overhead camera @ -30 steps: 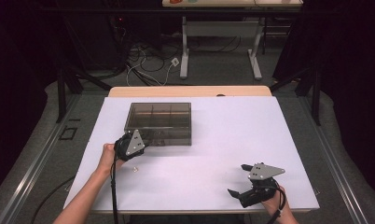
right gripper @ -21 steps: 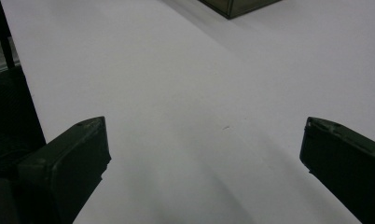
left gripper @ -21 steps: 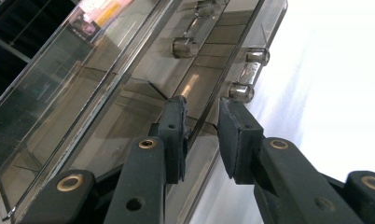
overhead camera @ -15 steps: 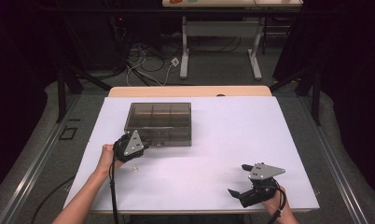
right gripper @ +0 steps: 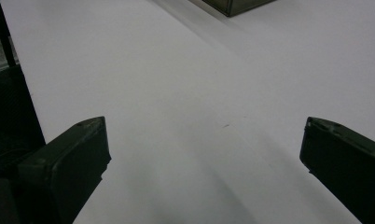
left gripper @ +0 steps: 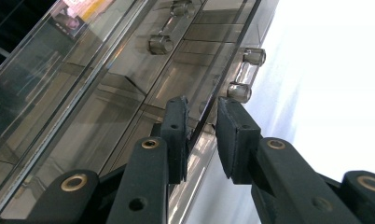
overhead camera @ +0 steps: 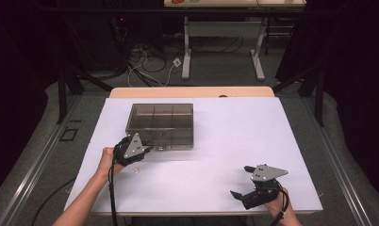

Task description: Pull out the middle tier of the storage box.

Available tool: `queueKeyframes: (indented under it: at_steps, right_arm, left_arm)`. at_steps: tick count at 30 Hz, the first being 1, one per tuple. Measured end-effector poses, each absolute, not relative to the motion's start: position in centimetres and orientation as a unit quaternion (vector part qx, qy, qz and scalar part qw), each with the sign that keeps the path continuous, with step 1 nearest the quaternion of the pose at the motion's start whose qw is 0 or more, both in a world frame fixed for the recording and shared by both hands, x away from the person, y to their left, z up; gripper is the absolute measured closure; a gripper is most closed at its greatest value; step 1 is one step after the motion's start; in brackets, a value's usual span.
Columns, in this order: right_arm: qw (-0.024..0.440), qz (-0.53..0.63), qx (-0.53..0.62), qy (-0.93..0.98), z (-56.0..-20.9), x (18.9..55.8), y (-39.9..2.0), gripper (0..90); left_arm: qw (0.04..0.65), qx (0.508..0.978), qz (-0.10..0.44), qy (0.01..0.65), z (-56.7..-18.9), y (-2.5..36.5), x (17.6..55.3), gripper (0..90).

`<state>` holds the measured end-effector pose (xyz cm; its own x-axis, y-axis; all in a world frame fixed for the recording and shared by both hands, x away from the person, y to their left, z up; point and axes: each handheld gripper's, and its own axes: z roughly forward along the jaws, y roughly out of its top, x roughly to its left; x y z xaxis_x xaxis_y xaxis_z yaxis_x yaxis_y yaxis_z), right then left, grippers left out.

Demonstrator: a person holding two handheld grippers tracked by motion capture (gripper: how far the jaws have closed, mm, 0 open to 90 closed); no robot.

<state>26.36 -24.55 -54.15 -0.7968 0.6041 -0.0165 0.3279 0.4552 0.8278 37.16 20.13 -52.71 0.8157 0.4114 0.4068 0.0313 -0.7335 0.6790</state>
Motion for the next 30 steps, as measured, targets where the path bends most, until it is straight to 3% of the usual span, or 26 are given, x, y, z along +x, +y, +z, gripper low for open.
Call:
queueKeyframes:
  at_steps: [30]
  right_arm:
    - [0.158, 0.440, 0.280, 0.839, -54.1, 26.2, -24.6, 0.9]
  left_arm:
    - [0.349, 0.895, 0.237, 0.141, -52.5, 20.3, 35.6, 74.2]
